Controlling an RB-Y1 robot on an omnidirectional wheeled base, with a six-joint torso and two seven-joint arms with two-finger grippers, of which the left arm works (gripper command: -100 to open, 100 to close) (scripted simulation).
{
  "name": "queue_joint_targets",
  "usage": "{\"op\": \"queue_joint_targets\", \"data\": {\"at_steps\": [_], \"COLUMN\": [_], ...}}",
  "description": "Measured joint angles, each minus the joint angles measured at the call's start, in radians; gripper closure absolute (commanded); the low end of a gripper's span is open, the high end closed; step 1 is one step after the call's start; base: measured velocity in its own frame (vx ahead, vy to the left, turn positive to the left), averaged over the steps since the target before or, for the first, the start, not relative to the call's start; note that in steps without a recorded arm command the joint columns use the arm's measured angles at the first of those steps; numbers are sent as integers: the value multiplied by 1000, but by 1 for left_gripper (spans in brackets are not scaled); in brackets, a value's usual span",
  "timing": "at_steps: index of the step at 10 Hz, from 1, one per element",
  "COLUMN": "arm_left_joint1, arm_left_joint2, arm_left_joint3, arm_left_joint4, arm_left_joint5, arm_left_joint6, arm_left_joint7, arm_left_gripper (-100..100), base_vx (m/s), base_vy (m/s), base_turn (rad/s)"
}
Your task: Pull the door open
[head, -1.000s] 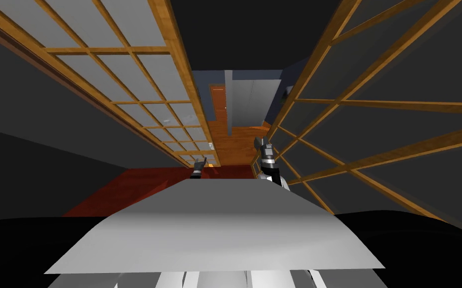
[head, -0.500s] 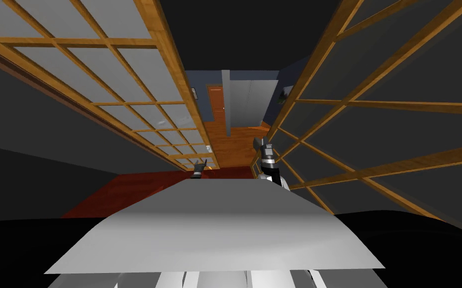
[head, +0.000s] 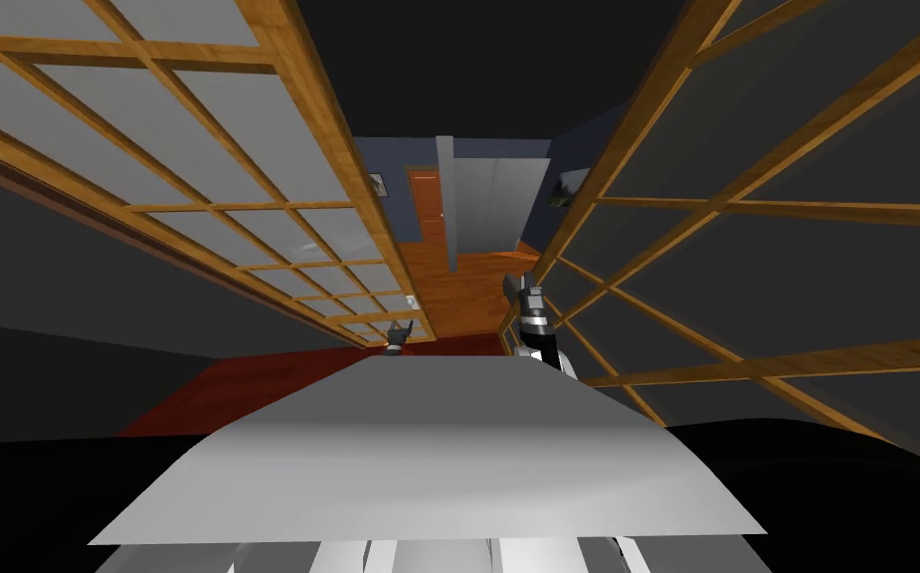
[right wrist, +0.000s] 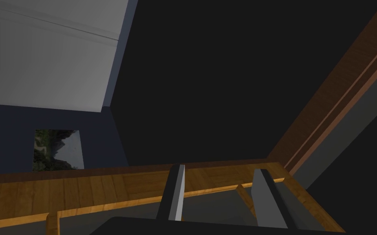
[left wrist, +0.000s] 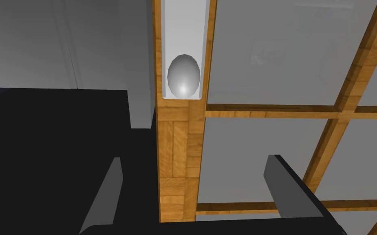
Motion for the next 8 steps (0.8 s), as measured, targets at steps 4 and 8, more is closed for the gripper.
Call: {"op": "queue_joint_targets", "data": {"at_steps": [4, 8], "arm_left_joint1": [7, 13], "arm_left_joint2": [16, 42], "arm_left_joint3": [17, 45], "arm_left_joint4": [16, 43], "arm_left_joint5": [11, 32], "arm_left_joint6": [-14, -34], "arm_left_joint7": [6, 20], "arm_left_gripper": [-100, -100], "base_vx": [173, 185], "base_vy": [-10, -13], "base_turn": [-92, -95]}}
